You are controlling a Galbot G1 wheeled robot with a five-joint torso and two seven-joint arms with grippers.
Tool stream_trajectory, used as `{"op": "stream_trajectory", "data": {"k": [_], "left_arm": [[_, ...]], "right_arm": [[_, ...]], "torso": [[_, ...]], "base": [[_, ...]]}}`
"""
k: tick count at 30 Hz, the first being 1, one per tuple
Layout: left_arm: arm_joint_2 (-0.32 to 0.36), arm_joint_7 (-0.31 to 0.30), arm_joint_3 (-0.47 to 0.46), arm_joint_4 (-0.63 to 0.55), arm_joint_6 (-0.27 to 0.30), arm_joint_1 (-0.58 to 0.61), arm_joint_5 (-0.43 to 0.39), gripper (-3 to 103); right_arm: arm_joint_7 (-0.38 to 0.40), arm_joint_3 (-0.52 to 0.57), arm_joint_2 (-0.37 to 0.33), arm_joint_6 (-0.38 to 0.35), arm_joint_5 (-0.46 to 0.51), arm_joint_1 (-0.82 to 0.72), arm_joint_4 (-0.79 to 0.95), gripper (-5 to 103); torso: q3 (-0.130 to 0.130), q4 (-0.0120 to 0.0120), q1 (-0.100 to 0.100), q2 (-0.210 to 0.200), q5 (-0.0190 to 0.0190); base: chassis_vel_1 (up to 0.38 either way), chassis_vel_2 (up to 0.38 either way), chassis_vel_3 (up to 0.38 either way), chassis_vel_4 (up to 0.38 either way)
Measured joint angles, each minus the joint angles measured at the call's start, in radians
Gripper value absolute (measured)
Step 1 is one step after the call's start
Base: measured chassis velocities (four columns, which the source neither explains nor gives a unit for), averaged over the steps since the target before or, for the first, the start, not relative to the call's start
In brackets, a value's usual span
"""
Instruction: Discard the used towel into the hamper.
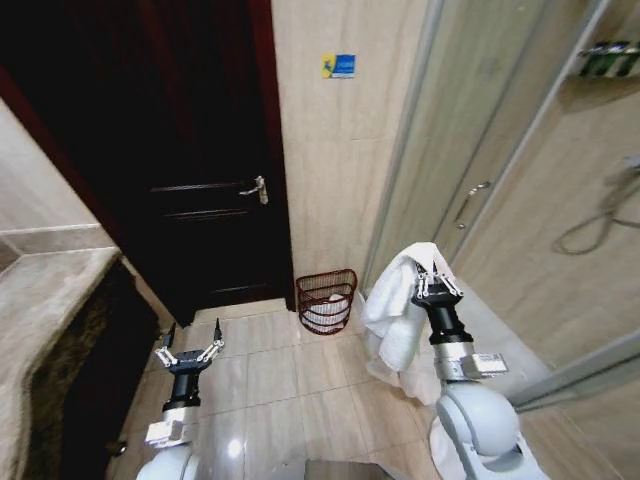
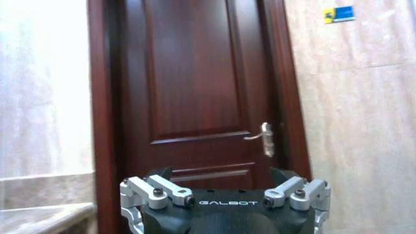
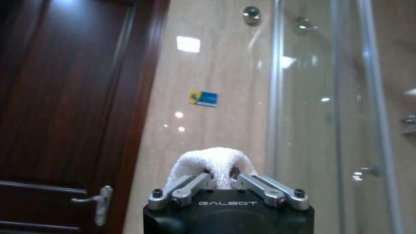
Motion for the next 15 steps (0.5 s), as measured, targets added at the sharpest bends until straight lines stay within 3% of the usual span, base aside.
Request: {"op": "stream_trajectory", "data": {"k": [8,15], "left_arm": [[0.006,-0.007,0.002,0.012,-0.029,0.001,0.001,100],[0.015,-0.016,0.009,-0.001,-0.047,0.029,0.015,100]], "right_arm": [[0.002,0.005,-0.004,-0.014,0.021,0.013,0.002,5],[0.004,0.012,-0.049,-0.094,0.139,0.105,0.01,5]], "torso": [[0.0,0.0001,0.0,0.0,-0.0001],[0.0,-0.0002,0.0,0.0,-0.0001]], "base": [[0.065,0.067,0.064,0.075],[0.0,0.0,0.0,0.0]]}}
